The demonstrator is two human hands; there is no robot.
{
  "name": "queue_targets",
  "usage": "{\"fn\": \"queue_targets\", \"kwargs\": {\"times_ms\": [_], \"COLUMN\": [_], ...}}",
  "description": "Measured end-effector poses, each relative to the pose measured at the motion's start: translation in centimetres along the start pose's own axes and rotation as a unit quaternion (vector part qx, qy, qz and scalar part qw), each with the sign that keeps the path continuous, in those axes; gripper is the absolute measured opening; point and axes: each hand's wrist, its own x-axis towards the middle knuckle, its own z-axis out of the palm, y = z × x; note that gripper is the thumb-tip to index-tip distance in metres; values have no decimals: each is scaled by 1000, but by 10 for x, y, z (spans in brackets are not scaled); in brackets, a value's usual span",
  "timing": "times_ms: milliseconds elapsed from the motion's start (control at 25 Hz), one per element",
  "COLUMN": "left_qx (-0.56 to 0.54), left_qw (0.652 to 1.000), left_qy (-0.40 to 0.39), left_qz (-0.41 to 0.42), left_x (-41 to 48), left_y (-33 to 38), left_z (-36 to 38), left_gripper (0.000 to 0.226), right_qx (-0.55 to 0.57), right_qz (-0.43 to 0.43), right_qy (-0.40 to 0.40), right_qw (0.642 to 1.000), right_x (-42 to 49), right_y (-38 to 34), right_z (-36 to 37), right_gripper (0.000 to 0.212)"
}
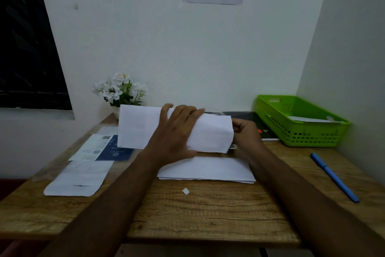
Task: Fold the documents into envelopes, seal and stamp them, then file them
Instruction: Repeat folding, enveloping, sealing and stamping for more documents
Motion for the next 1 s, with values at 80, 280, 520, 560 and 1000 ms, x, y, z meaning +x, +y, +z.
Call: {"fn": "queue_targets", "kwargs": {"times_ms": [80, 280, 520, 560, 1000], "left_qx": [9, 8, -27, -30, -19], "left_qw": [1000, 999, 996, 996, 992], "left_qy": [14, 23, 4, -2, 49], "left_qz": [3, -20, -85, -87, -112], "left_x": [0, -1, -7, -8, -8], "left_y": [0, -2, -10, -12, -20], "left_z": [-1, -2, -3, -2, -7], "left_gripper": [89, 91, 97, 98, 97], "right_qx": [-126, -418, -384, -372, -60], "right_qz": [3, 15, 76, 71, -10], "right_qy": [1, -131, -262, -253, 207], "right_qw": [992, 899, 882, 890, 976], "right_x": [1, -8, -35, -36, -22], "right_y": [-1, -13, -22, -21, -19], "right_z": [-8, -34, -44, -46, -79], "right_gripper": [22, 20, 48, 45, 12]}}
